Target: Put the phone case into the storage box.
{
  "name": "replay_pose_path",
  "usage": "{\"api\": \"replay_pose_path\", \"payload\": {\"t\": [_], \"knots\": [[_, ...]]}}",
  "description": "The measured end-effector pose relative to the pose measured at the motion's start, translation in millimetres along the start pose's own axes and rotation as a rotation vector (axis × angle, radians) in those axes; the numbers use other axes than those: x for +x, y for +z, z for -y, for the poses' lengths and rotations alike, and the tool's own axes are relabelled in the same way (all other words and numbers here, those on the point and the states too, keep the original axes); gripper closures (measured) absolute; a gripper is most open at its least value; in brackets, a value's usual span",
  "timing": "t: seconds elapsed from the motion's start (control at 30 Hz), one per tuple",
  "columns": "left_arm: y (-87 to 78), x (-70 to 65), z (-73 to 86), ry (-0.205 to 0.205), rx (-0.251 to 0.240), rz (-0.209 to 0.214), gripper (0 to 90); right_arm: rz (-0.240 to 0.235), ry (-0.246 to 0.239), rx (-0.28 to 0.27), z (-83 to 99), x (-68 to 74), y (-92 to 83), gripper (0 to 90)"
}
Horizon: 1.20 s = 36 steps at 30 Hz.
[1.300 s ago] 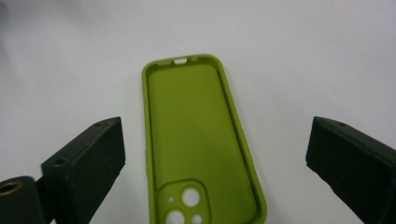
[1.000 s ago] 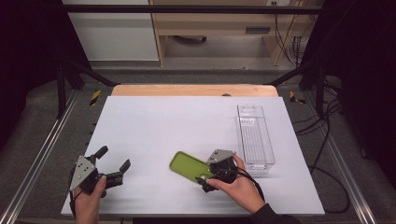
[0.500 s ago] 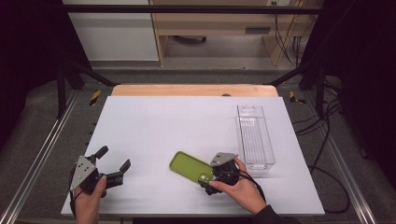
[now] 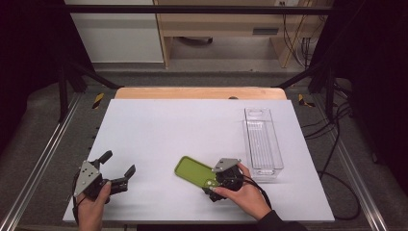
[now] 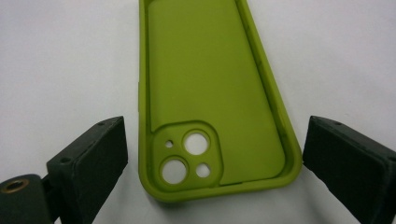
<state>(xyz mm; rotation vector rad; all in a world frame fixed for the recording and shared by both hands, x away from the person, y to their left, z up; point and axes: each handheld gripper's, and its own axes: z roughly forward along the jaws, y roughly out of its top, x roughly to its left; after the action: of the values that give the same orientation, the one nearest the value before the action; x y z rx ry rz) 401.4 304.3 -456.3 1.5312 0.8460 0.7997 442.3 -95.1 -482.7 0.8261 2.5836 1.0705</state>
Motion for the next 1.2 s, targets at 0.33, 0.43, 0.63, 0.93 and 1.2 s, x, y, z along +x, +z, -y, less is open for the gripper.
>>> {"api": "replay_pose_path", "payload": {"t": [0.33, 0.43, 0.63, 0.93, 1.2], "knots": [[-0.4, -0.2, -0.2, -0.001, -0.002, 0.002, 1.8, -0.005, 0.005, 0.005, 0.8, 0.5, 4.7, 8.4], [-0.3, -0.2, -0.3, -0.003, -0.003, 0.004, 1.8, -0.006, 0.002, 0.008, 1.1, 0.4, 5.0, 8.8], [-0.2, -0.3, -0.3, -0.002, -0.002, 0.004, 1.8, -0.003, -0.006, 0.01, 2.4, 0.0, 5.3, 9.0], [-0.3, -0.5, -0.4, -0.002, -0.002, 0.004, 1.7, 0.004, -0.012, 0.006, 3.2, 0.8, 5.5, 9.7], [-0.1, -0.7, -0.3, -0.001, -0.001, 0.005, 1.8, 0.003, -0.013, -0.016, 6.5, -0.9, 3.4, 14.3]]}}
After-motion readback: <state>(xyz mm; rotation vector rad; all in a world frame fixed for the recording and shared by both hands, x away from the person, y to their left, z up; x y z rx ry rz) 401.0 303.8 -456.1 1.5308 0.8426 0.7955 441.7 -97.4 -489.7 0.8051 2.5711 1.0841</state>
